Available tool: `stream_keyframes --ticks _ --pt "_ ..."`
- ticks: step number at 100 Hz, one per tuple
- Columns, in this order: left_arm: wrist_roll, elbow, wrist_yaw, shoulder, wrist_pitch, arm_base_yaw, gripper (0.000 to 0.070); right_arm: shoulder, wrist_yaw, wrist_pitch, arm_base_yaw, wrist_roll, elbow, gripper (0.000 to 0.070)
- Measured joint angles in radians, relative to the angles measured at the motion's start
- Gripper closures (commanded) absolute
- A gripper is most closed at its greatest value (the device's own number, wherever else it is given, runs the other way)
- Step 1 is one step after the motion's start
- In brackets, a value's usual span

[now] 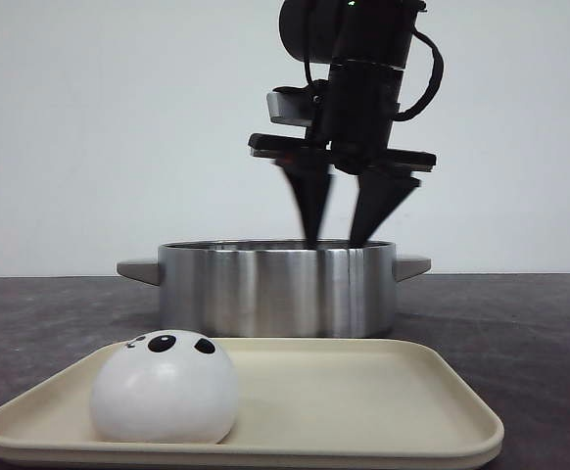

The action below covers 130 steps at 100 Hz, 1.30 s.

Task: Steam buns
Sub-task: 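Raise the right gripper away from the pot, then lower the left gripper onto the last bun on the tray and grasp it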

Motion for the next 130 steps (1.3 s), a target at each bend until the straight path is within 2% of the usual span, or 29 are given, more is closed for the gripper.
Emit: stream_keyframes --ticks 17,40,47,62,73,82,96,130 --pt "-0.056 -0.085 0.008 0.000 -0.002 0.000 0.0184 -0.094 -0.008 0.025 0.026 -0.001 -0.004 0.0689" --pt "-0.097 -0.272 0.039 0.000 0.045 -0.002 0.0184 -0.431 -0.008 0.149 0.102 -0.001 -0.003 0.0689" --pt "-0.114 -0.351 0.074 0.000 0.080 -0.002 0.0184 -0.528 -0.003 0.163 0.124 -0.001 -0.003 0.0689" --pt "-0.130 -0.523 0.208 0.042 0.163 -0.004 0.0182 -0.686 0.039 0.158 0.151 0.000 -0.003 0.0690" --pt "-0.136 -0.605 0.220 0.127 0.232 -0.016 0.0164 -0.758 0.057 0.144 0.151 0.000 -0.003 0.0689" --pt "-0.140 -0.617 0.230 0.215 0.286 -0.034 0.0090 -0.798 0.065 0.138 0.151 0.000 -0.003 0.0689" --pt "-0.140 -0.616 0.259 0.340 0.370 -0.111 0.0092 -0.822 0.101 0.122 0.151 0.000 -0.003 0.0690" --pt "-0.175 -0.616 0.259 0.600 0.443 -0.210 0.0100 -0.816 0.105 0.084 0.151 0.010 -0.003 0.0690"
